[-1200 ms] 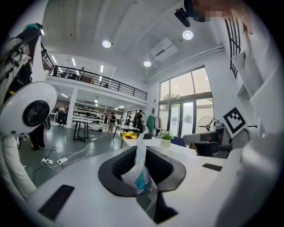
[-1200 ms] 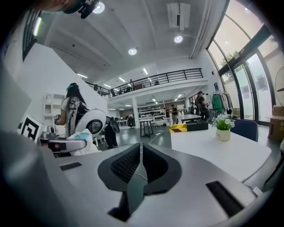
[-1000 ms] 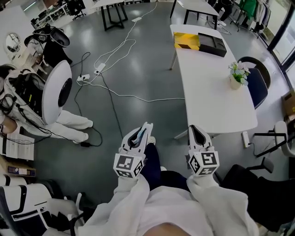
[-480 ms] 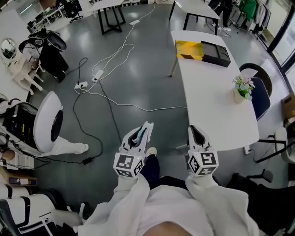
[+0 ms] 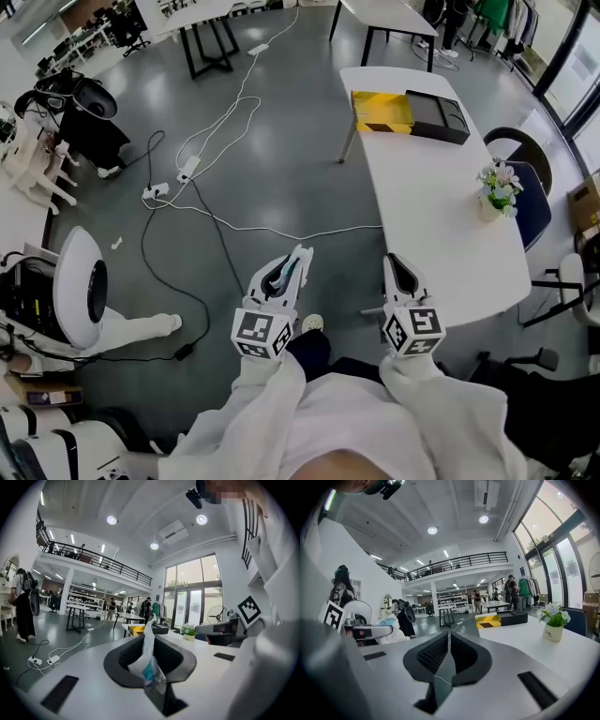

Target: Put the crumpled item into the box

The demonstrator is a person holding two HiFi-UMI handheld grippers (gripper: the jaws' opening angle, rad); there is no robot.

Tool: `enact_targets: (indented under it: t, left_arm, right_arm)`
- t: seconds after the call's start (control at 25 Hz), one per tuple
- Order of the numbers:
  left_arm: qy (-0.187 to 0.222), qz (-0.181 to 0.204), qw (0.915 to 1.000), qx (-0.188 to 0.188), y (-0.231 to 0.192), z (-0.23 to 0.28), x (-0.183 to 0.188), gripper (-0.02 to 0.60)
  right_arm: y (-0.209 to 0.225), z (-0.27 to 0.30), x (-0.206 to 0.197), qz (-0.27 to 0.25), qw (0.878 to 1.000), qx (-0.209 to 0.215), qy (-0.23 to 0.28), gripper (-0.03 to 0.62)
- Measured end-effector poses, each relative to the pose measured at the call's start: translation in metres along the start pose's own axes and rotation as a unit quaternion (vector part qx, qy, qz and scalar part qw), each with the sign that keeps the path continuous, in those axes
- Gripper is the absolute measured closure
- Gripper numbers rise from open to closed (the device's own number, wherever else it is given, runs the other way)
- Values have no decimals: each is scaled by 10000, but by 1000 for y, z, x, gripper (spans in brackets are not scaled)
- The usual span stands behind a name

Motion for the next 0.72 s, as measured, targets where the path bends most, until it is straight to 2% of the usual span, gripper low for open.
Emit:
enact_targets:
  t: [0.36,0.72]
  left_arm:
    - [-22,14,9998,-216,-40,31,4,525]
    - [-89,-63,9993,-353,-58,36,-6,525]
  right_arm:
    - [-4,42,4,59,9998,-206,2,551]
    - [-17,59,-4,116,9996,-267,-53,551]
Point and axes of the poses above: the fingertips, and each gripper's own axes: z forward along the fingers, y to its right, x out of its top, the point moved 1 cm from there along -z, backward along the fingers, and after that the axes turned 1 degree about z, right-handed, at the moved point
